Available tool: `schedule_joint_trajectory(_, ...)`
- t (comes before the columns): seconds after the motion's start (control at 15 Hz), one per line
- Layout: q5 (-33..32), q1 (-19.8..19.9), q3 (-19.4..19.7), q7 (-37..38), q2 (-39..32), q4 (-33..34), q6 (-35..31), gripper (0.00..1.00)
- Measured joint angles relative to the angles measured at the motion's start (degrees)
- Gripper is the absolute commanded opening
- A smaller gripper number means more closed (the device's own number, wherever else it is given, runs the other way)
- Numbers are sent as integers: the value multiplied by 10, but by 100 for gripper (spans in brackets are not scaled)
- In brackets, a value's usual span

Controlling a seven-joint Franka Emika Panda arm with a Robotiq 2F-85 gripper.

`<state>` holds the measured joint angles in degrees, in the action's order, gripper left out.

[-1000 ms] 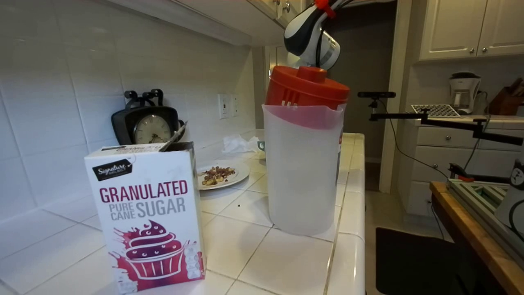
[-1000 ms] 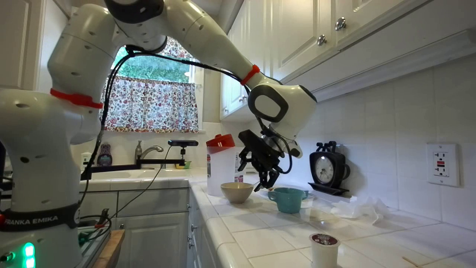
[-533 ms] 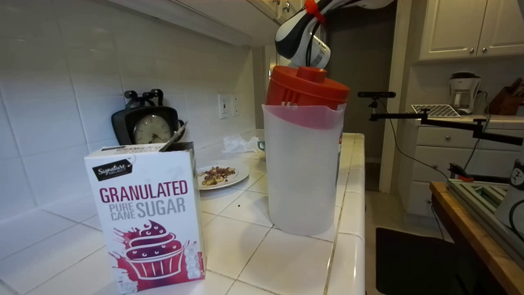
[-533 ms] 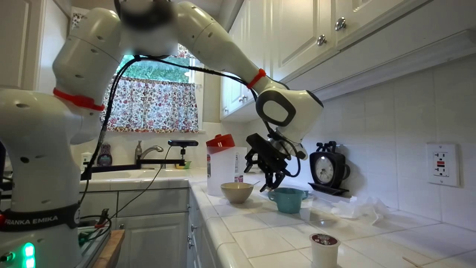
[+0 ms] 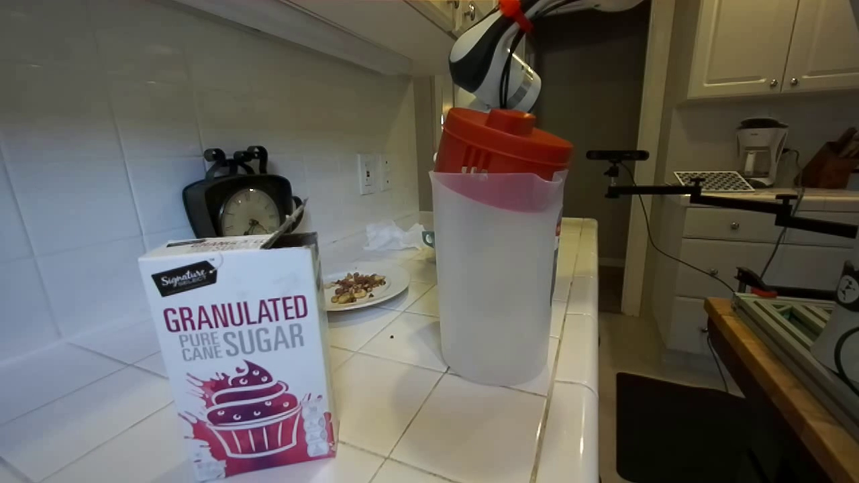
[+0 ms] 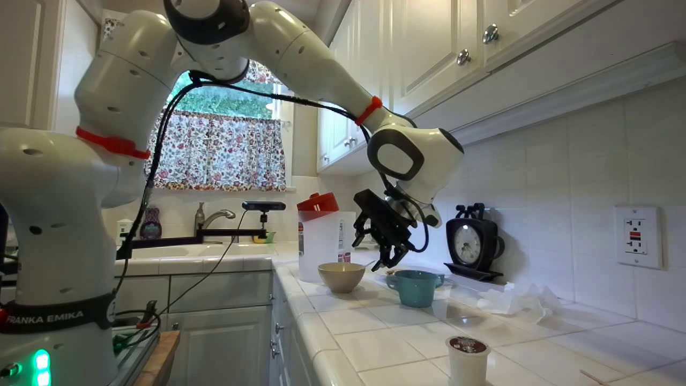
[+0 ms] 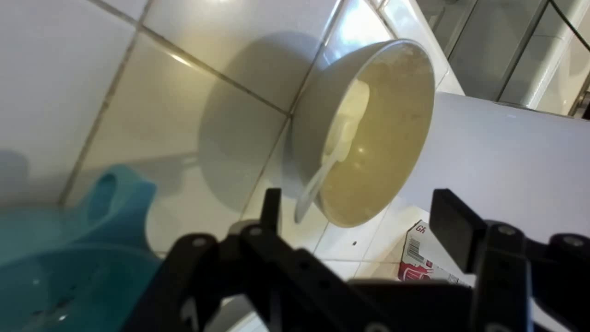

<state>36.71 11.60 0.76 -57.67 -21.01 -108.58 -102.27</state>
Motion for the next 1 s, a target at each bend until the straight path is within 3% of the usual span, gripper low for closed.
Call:
schedule_joint_trajectory(0.47,0,6,12,14,17,-21,0,72)
schedule_joint_trajectory(0.6,0,6,13,18,24,-32,0,66)
schedule_joint_trajectory(0.73,0,5,13,24,30,-42,0,52)
schedule_joint_trajectory(1.0,0,5,14,33,38,-59,0,51)
